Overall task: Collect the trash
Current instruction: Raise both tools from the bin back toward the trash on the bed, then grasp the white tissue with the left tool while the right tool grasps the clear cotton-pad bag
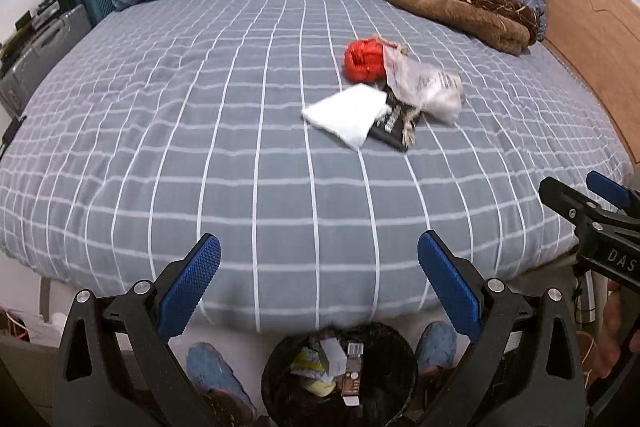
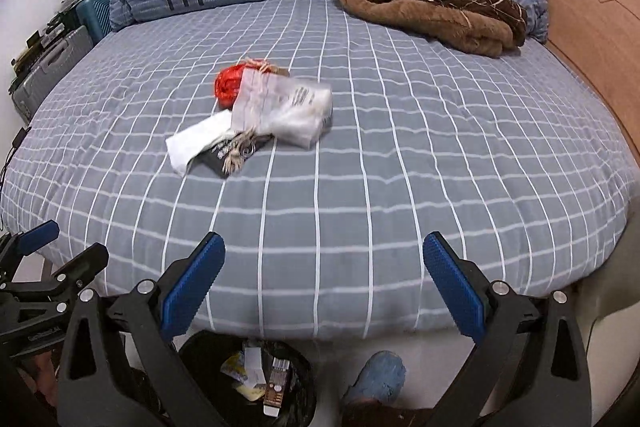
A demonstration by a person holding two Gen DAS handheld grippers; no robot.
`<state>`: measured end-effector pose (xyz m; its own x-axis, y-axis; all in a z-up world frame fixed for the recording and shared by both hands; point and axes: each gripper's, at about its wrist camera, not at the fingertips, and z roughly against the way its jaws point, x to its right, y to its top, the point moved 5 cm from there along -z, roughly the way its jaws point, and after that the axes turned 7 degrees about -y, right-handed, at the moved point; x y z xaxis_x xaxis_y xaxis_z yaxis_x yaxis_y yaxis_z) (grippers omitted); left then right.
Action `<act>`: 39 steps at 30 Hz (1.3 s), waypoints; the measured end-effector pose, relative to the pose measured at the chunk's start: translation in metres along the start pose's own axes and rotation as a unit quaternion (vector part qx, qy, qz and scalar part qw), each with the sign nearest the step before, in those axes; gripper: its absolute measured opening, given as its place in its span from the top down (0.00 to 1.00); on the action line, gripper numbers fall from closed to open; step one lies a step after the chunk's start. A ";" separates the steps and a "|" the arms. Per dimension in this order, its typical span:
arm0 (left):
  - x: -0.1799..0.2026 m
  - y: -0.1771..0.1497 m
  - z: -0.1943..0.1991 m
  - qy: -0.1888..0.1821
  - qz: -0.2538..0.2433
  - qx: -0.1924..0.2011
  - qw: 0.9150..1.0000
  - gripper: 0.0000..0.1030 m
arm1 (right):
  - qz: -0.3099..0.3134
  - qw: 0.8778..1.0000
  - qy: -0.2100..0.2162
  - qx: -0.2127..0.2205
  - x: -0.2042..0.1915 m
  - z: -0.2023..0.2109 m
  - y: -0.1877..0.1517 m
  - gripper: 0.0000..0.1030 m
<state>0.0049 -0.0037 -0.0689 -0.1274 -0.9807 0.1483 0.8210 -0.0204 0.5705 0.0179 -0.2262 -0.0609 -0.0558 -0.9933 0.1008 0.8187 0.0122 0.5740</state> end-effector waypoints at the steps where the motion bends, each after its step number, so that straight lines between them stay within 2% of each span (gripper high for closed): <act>1: 0.000 0.005 -0.003 -0.001 0.001 0.000 1.000 0.06 | -0.001 1.000 0.000 0.000 0.000 -0.003 0.004 0.07; 10: -0.008 0.045 -0.037 -0.012 0.012 -0.003 1.000 0.06 | -0.012 1.000 0.006 -0.005 -0.004 -0.045 0.048 0.07; 20: -0.007 0.085 -0.104 -0.030 0.011 -0.032 0.999 0.07 | -0.019 1.000 0.013 -0.018 -0.016 -0.101 0.095 0.07; 26: -0.008 0.098 -0.138 -0.041 0.012 -0.051 0.998 0.07 | -0.022 0.999 0.015 -0.037 -0.022 -0.135 0.106 0.08; 28: -0.007 0.102 -0.146 -0.042 0.011 -0.054 0.998 0.09 | -0.022 0.999 0.018 -0.042 -0.024 -0.143 0.107 0.11; 32: -0.003 0.103 -0.161 -0.050 0.000 -0.072 0.996 0.27 | -0.019 0.998 0.027 -0.059 -0.032 -0.161 0.105 0.21; 35: 0.001 0.104 -0.163 -0.046 -0.010 -0.071 0.996 0.46 | -0.016 0.997 0.036 -0.065 -0.039 -0.166 0.104 0.34; 36: 0.001 0.105 -0.165 -0.046 -0.010 -0.072 0.996 0.61 | -0.014 0.997 0.038 -0.067 -0.041 -0.168 0.104 0.37; 37: 0.002 0.105 -0.166 -0.046 -0.009 -0.077 0.996 0.71 | -0.011 0.997 0.037 -0.068 -0.043 -0.170 0.103 0.42; 38: 0.003 0.105 -0.167 -0.049 -0.008 -0.080 0.996 0.75 | -0.010 0.997 0.037 -0.069 -0.045 -0.170 0.103 0.46; 39: 0.003 0.104 -0.167 -0.051 -0.008 -0.082 0.995 0.86 | -0.009 0.997 0.036 -0.070 -0.046 -0.171 0.103 0.48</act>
<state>0.1833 -0.0409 -0.1443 -0.1898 -0.9555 0.2257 0.8970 -0.0753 0.4355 0.2025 -0.1993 -0.1452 -0.0346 -0.9989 0.0306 0.8896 -0.0168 0.4564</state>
